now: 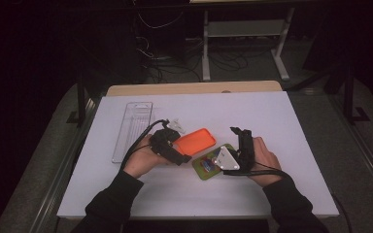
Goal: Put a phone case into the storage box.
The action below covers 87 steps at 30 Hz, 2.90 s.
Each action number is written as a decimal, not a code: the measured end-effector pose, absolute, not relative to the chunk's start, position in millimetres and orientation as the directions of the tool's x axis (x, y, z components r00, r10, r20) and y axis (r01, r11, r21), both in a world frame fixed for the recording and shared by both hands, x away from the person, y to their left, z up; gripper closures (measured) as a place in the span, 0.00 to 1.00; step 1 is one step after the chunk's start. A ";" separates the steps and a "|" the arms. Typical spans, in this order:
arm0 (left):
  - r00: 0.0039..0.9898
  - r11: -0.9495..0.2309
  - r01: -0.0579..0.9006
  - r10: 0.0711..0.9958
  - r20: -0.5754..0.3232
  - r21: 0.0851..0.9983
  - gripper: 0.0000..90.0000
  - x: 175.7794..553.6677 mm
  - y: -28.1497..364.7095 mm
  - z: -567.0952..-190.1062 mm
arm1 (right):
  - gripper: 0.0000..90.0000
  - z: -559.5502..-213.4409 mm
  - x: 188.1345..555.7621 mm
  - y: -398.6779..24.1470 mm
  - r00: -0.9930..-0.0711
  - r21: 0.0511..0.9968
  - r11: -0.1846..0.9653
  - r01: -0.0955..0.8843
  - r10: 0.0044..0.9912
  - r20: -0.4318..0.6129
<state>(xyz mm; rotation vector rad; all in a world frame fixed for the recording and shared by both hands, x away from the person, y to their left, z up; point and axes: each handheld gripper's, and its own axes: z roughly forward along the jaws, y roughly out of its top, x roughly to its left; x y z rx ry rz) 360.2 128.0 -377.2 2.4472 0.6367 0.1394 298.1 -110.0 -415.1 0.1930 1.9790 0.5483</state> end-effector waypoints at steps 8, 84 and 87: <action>0.879 -0.706 0.417 0.475 -0.055 0.572 0.18 360.1 128.1 -377.4 | 0.00 -422.5 294.8 -104.4 -0.401 0.353 0.925 -0.144 0.271 -0.875; 0.891 -0.669 0.408 0.440 -0.112 0.621 0.00 369.4 133.8 -364.9 | 0.87 -434.5 290.8 -61.4 -0.251 0.136 0.946 -0.293 0.061 -0.966; 0.898 -0.679 0.393 0.427 -0.102 0.619 0.00 369.6 136.5 -364.4 | 0.87 -433.8 291.4 -63.1 -0.255 0.147 0.946 -0.289 0.072 -0.964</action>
